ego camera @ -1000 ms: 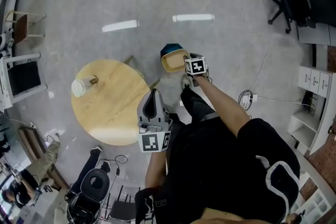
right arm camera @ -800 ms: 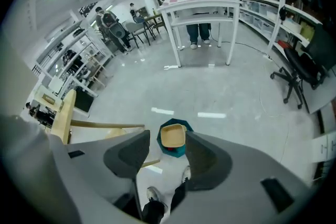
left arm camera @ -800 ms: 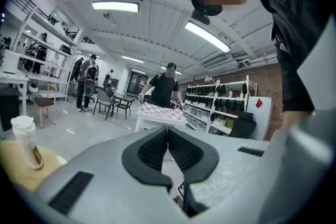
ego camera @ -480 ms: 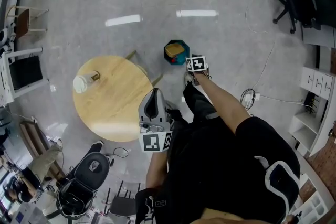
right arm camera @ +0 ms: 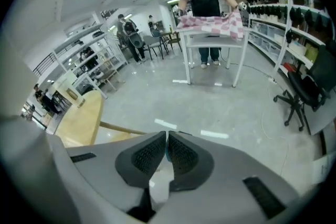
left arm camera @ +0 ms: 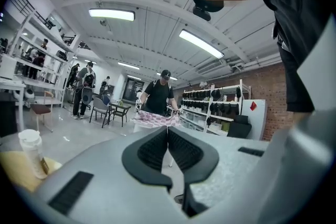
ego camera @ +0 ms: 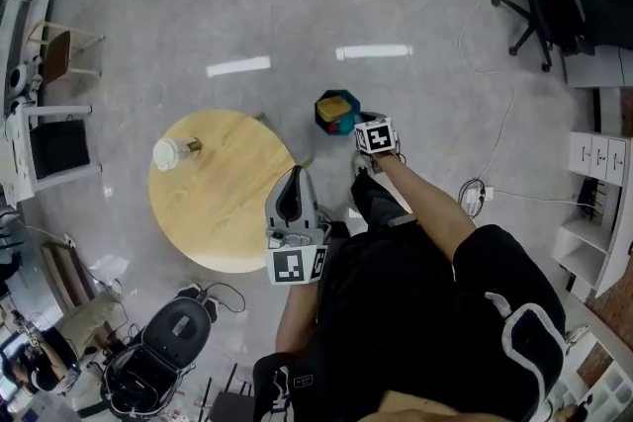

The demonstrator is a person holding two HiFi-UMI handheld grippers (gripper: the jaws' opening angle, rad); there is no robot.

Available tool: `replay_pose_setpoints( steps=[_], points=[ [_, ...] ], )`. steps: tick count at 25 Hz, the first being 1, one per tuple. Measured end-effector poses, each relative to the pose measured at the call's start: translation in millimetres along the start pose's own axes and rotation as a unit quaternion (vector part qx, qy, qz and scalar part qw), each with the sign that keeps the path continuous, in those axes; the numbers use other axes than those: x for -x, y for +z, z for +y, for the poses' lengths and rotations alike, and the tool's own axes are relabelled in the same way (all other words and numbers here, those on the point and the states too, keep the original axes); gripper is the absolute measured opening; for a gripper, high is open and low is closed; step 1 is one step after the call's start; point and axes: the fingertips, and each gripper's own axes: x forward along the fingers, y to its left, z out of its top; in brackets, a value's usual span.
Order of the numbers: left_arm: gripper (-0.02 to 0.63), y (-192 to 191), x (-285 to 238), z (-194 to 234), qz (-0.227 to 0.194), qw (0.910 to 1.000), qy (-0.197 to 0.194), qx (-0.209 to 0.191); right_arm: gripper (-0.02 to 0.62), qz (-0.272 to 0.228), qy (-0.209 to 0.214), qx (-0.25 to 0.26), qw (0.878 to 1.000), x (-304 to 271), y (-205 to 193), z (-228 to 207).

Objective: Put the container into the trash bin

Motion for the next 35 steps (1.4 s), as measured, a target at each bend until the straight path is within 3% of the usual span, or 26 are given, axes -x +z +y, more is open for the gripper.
replay_pose_setpoints(
  steps=[6, 11, 16, 20, 35],
  points=[
    [0.011, 33.9, 49.2, -4.8, -0.034, 0.9992, 0.009, -0.016, 0.028, -0.149, 0.016, 0.05, 0.987, 130.4, 46.7, 54.7],
    [0.011, 52.8, 92.3, -14.9, -0.051, 0.998, 0.003, -0.039, 0.028, -0.267, 0.039, 0.092, 0.958, 251.9, 70.3, 110.8],
    [0.011, 58.3, 127.1, -23.7, -0.061, 0.9973, -0.003, -0.04, 0.028, -0.341, 0.046, 0.13, 0.93, 344.2, 57.1, 158.5],
    [0.011, 50.0, 144.7, -25.8, -0.055, 0.998, -0.013, -0.028, 0.028, -0.364, 0.049, 0.145, 0.919, 371.3, 36.7, 184.7],
    [0.011, 49.5, 162.9, -32.9, -0.06, 0.9974, -0.031, -0.027, 0.026, -0.361, 0.051, 0.157, 0.918, 374.3, 16.6, 198.3]
  ],
)
